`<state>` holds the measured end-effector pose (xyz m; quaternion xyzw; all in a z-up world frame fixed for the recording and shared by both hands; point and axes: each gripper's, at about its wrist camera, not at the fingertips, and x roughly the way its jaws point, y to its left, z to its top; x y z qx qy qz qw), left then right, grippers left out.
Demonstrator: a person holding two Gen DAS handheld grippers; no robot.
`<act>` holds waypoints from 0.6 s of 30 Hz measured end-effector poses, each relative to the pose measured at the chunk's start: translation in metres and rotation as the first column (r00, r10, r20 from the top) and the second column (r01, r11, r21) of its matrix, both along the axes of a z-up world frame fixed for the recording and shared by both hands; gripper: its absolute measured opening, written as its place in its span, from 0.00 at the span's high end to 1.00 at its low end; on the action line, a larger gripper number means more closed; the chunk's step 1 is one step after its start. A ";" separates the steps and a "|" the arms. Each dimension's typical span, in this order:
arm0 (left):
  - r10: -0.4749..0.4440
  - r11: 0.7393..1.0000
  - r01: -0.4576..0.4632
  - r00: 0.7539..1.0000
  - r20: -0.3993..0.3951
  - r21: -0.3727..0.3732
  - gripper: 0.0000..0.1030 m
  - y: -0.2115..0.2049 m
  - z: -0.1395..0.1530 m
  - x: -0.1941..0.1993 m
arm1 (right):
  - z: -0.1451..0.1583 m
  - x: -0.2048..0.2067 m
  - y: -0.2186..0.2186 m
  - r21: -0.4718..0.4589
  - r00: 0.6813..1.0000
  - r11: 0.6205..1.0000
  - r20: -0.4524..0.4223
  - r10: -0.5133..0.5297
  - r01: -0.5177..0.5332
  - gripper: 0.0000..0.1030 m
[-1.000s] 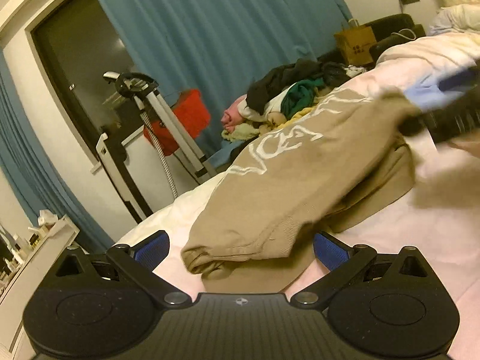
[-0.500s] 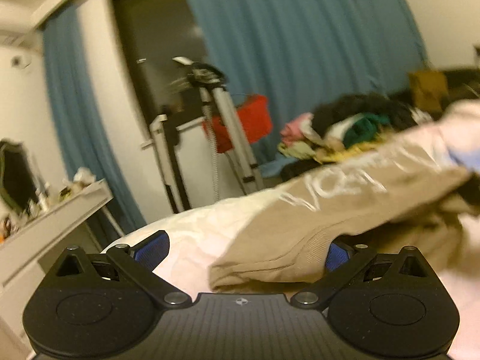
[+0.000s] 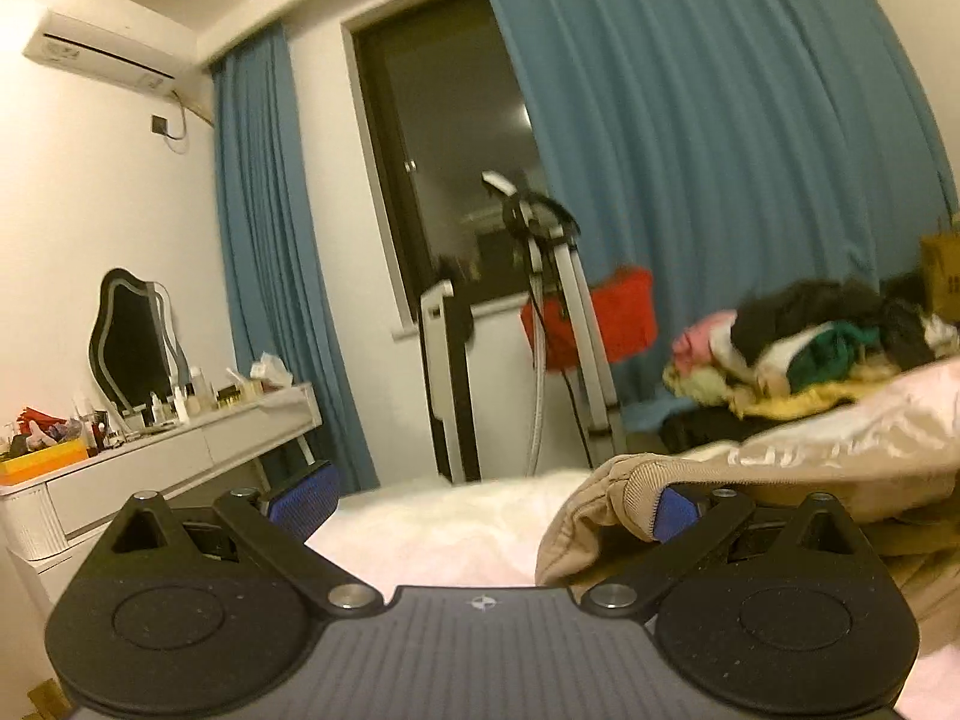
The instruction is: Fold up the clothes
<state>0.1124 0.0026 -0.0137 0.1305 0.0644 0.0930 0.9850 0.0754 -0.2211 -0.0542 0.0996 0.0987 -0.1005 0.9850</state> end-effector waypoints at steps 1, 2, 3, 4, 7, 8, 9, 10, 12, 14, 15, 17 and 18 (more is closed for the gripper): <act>-0.010 1.000 0.010 1.000 -0.020 -0.007 0.00 -0.001 0.001 -0.001 | 0.010 -0.007 0.000 -0.012 0.999 1.000 0.051 -0.012 0.013 0.00; -0.021 1.000 0.020 0.999 -0.041 -0.015 0.00 -0.002 0.001 -0.002 | 0.021 -0.013 -0.001 -0.023 0.995 0.999 0.098 -0.024 0.026 0.00; -0.024 1.000 0.024 0.998 -0.064 -0.011 0.00 -0.002 -0.001 0.000 | 0.029 -0.018 0.000 -0.042 0.991 0.998 0.128 -0.031 0.037 0.00; -0.027 1.000 0.027 0.996 -0.087 -0.006 0.00 -0.003 -0.003 0.001 | 0.036 -0.022 0.001 -0.065 0.988 0.997 0.150 -0.037 0.047 0.00; -0.030 0.999 0.035 0.984 -0.176 0.025 0.00 -0.007 -0.017 0.006 | 0.047 -0.030 0.005 -0.119 0.981 0.991 0.189 -0.038 0.061 0.00; -0.035 0.998 0.043 0.977 -0.212 0.034 0.00 -0.008 -0.023 0.009 | 0.048 -0.031 0.006 -0.129 0.981 0.990 0.190 -0.035 0.061 0.00; -0.036 0.998 0.047 0.970 -0.239 0.039 0.00 -0.009 -0.028 0.012 | 0.048 -0.031 0.008 -0.135 0.982 0.989 0.185 -0.031 0.057 0.00; -0.030 0.998 0.042 0.966 -0.256 0.041 0.00 -0.009 -0.031 0.014 | 0.046 -0.030 0.009 -0.139 0.984 0.989 0.174 -0.027 0.052 0.00; 0.008 0.999 0.000 0.971 -0.241 0.033 0.00 -0.005 -0.032 0.017 | 0.043 -0.027 0.008 -0.151 0.990 0.987 0.138 -0.035 0.056 0.00; 0.054 0.998 -0.057 0.983 -0.176 -0.012 0.00 0.004 -0.022 0.013 | 0.034 -0.018 0.006 -0.174 0.996 0.982 0.056 -0.063 0.072 0.00; 0.078 0.996 -0.084 0.987 -0.143 -0.037 0.00 0.009 -0.017 0.011 | 0.028 -0.011 0.003 -0.186 0.997 0.980 0.000 -0.074 0.073 0.00; 0.071 0.994 -0.078 0.994 -0.083 -0.081 0.00 0.015 -0.004 0.003 | 0.011 0.003 -0.002 -0.171 0.990 0.984 -0.119 -0.075 0.054 0.00; 0.066 0.992 -0.072 0.996 -0.052 -0.103 0.00 0.017 0.002 -0.001 | 0.002 0.009 -0.005 -0.150 0.984 0.988 -0.168 -0.066 0.041 0.00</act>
